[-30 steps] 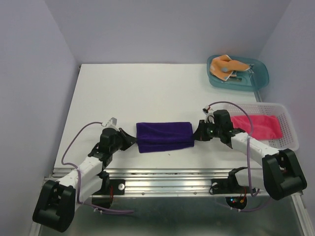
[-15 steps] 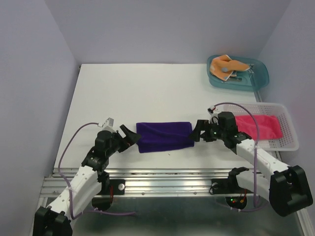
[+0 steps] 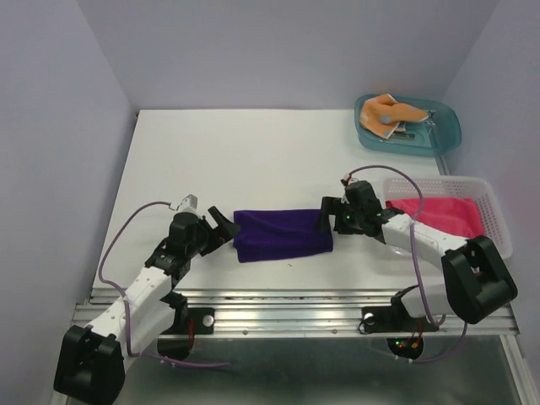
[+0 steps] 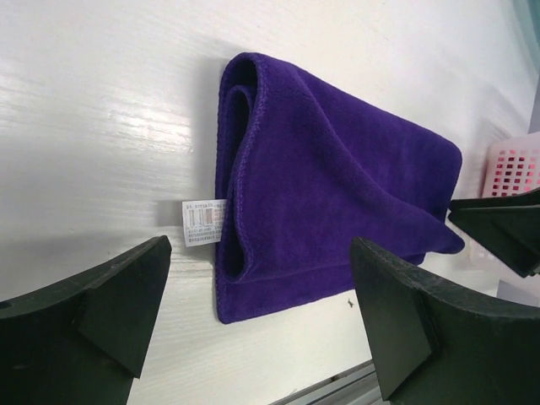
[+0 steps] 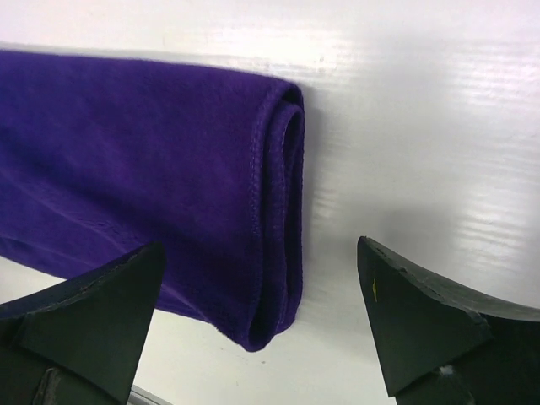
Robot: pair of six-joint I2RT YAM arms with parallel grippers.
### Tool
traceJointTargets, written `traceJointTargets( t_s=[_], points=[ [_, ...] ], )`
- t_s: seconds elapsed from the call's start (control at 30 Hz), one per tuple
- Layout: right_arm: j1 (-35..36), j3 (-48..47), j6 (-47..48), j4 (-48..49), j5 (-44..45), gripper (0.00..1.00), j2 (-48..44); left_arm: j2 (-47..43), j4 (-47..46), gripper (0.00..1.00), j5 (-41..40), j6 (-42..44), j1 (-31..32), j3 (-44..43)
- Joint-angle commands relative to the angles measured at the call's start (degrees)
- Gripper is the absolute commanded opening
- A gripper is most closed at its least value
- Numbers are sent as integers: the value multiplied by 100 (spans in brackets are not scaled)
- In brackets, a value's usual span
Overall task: Fold and stack the towels
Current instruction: Neatly place the folded towel into the bin
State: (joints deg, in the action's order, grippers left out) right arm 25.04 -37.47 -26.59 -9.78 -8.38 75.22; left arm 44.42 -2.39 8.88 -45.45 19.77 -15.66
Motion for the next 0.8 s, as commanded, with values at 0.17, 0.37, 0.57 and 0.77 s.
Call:
traceJointTargets(
  t_s=[0.17,0.37,0.57,0.77],
  points=[
    [844,-243,-364,-288,1242,84,634,154,-297,99,-176,247,18,-183],
    [1012,-252,-470,-296,1515,42,941,137,-279,99,-238,291,18,-201],
    [1038,-585,118,-340,1681,12,1065,119,-270,99,-273,335,18,-306],
    [1047,-1304,963,-1191,2689,1,416,128,-270,99,-379,441,18,-525]
  ],
)
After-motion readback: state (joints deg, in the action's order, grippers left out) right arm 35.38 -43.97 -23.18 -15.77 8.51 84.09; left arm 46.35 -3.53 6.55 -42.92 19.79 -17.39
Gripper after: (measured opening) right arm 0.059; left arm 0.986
